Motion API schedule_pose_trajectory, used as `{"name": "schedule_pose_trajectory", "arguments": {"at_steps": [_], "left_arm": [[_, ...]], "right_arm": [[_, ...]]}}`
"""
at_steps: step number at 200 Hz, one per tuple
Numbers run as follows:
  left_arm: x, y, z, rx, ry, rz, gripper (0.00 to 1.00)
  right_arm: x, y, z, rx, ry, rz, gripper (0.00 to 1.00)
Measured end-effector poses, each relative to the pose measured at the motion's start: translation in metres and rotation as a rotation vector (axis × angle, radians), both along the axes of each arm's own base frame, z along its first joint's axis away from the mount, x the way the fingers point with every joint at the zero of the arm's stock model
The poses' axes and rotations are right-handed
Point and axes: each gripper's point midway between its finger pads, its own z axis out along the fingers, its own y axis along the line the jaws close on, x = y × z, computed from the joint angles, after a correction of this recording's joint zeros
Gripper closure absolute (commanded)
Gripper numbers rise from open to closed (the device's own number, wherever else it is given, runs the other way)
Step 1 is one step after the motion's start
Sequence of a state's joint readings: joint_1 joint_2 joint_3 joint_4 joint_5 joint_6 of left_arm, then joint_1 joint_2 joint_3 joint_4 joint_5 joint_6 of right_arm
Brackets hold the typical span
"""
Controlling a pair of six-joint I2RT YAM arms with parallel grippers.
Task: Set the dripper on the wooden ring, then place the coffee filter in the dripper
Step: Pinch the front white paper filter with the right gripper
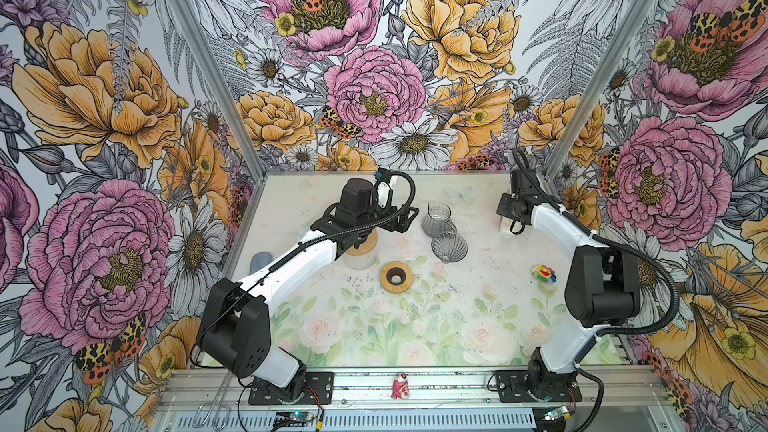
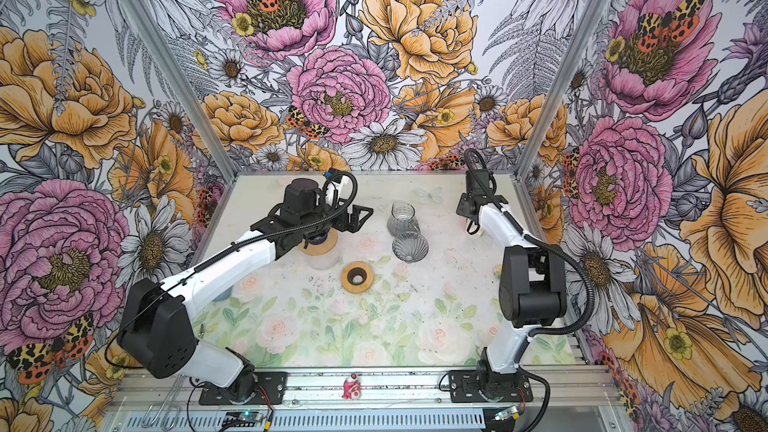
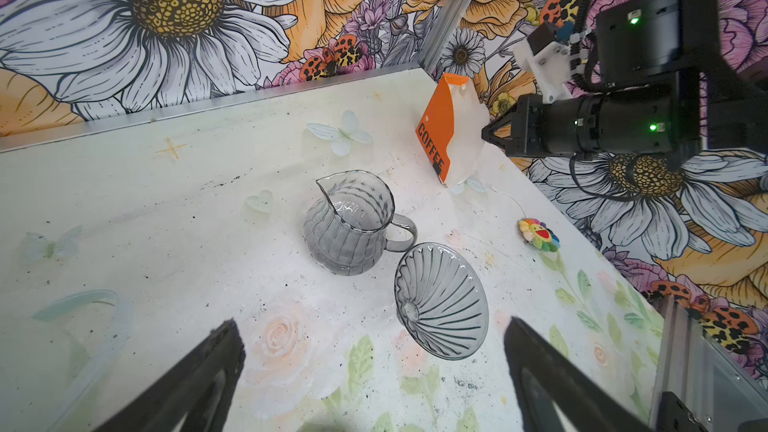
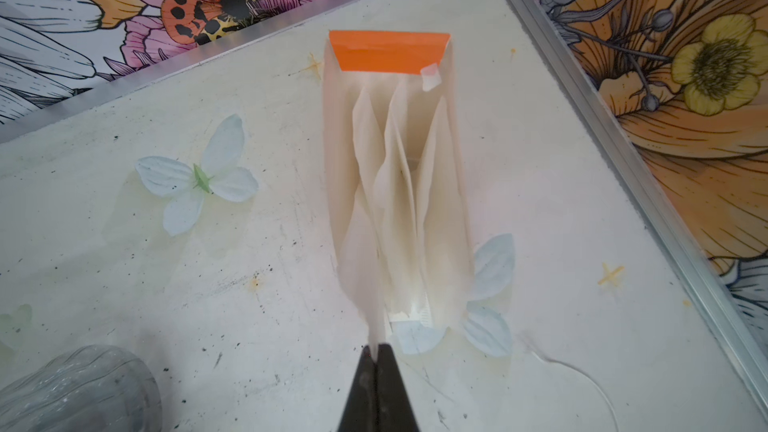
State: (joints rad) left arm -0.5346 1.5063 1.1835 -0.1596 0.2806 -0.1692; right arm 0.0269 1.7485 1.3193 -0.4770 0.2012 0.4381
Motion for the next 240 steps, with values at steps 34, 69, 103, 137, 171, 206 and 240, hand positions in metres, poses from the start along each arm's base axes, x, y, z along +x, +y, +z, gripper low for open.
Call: {"name": "schedule_pose_trajectory", "arguments": {"at_steps": [34, 69, 103, 137, 171, 206, 240], "left_arm": [[0.005, -0.003, -0.004, 0.005, 0.008, 0.0, 0.01], [0.007, -0.004, -0.007, 0.009, 0.015, -0.001, 0.01], [0.007, -0.005, -0.006, 0.006, 0.013, -0.003, 0.01], [0.007, -0.005, -0.004, 0.005, 0.01, -0.004, 0.01], [0.008, -0.006, -0.003, 0.003, 0.008, -0.005, 0.01], [0.006, -0.008, -0.002, 0.001, 0.006, -0.011, 0.01], [0.006, -0.008, -0.002, 0.001, 0.006, -0.011, 0.01]], "right_arm": [[-0.002, 0.002, -0.004, 0.022, 0.008, -0.005, 0.86], [-0.002, 0.005, -0.004, 0.038, 0.008, -0.003, 0.78], [-0.003, 0.009, 0.005, 0.055, -0.013, 0.013, 0.67], [-0.004, 0.014, 0.029, 0.075, -0.065, 0.042, 0.64], [-0.009, 0.016, 0.044, 0.083, -0.1, 0.061, 0.66], [-0.016, 0.014, 0.034, 0.092, -0.073, 0.077, 0.67], [-0.015, 0.011, 0.017, 0.12, -0.035, 0.083, 0.67]]}}
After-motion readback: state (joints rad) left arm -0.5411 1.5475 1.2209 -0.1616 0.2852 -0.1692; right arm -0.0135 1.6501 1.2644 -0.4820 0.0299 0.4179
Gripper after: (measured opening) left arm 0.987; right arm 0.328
